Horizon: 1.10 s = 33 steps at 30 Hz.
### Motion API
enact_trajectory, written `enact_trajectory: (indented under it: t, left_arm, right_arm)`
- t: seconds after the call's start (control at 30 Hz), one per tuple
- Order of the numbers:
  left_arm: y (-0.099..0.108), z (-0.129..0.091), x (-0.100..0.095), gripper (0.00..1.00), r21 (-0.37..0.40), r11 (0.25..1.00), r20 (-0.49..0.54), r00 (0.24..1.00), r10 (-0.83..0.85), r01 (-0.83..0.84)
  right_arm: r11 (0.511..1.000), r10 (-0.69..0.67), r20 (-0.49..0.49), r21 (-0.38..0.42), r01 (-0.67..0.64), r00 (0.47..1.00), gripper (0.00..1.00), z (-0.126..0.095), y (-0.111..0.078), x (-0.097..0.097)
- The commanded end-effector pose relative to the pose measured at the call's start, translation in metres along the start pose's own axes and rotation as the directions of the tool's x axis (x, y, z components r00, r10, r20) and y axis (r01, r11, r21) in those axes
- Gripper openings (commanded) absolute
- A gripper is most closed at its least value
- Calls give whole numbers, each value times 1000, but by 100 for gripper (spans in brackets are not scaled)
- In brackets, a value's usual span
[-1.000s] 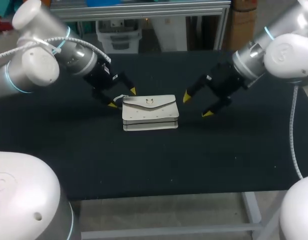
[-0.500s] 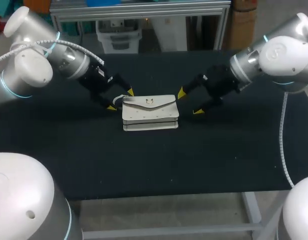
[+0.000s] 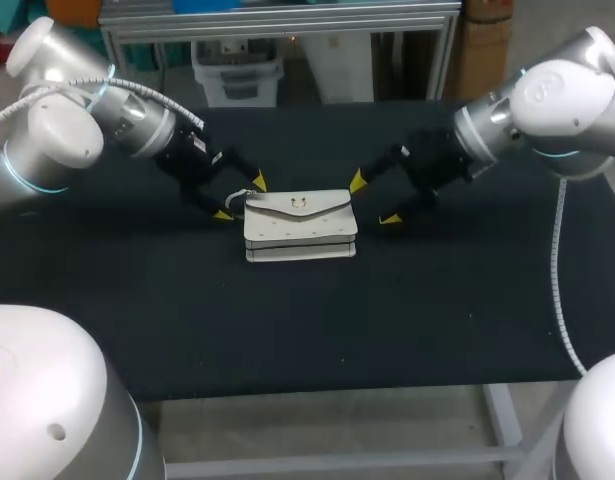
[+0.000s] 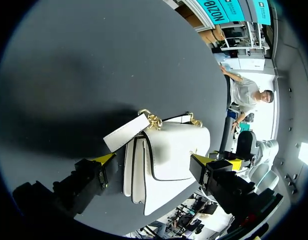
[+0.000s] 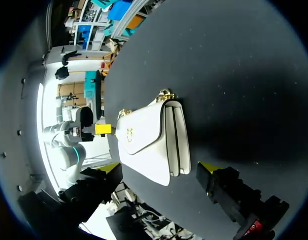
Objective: Pick up the bag, open it, inspect its contents, close it, and place it on the opposite side
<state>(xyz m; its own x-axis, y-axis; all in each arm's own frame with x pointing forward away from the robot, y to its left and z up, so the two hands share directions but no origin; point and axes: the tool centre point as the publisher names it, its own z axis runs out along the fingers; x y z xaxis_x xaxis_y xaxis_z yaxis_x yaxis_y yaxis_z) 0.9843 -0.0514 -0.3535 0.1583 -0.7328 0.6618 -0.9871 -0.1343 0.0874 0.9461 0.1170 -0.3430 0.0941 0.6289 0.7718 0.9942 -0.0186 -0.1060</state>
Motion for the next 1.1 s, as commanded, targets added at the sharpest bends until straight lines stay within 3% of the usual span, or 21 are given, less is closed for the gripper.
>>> enact_trajectory:
  t: [0.03,0.2,0.53,0.77,0.87,1.1]
  left_arm:
    - [-1,3,1,100,-20,1000,-16,1000,18,-19]
    - [-1,5,6,100,-31,999,-51,998,23,-25]
    - [-10,12,5,100,-87,996,-65,998,4,-10]
    - [-17,17,7,97,-109,994,-91,996,12,-22]
    - [-19,18,7,93,-117,993,-101,995,12,-23]
    - [-17,15,5,84,-117,993,-119,993,10,-24]
  right_arm:
    - [1000,14,-6,1,-14,1000,100,1,1,-1]
    - [999,-28,-29,-43,27,999,100,6,10,0]
    - [998,-42,-78,-44,39,996,100,20,35,4]
    - [998,-34,-102,-53,29,994,81,26,44,8]
    - [998,-32,-116,-53,25,993,65,30,46,10]
    - [999,-20,-116,-42,16,993,64,43,47,14]
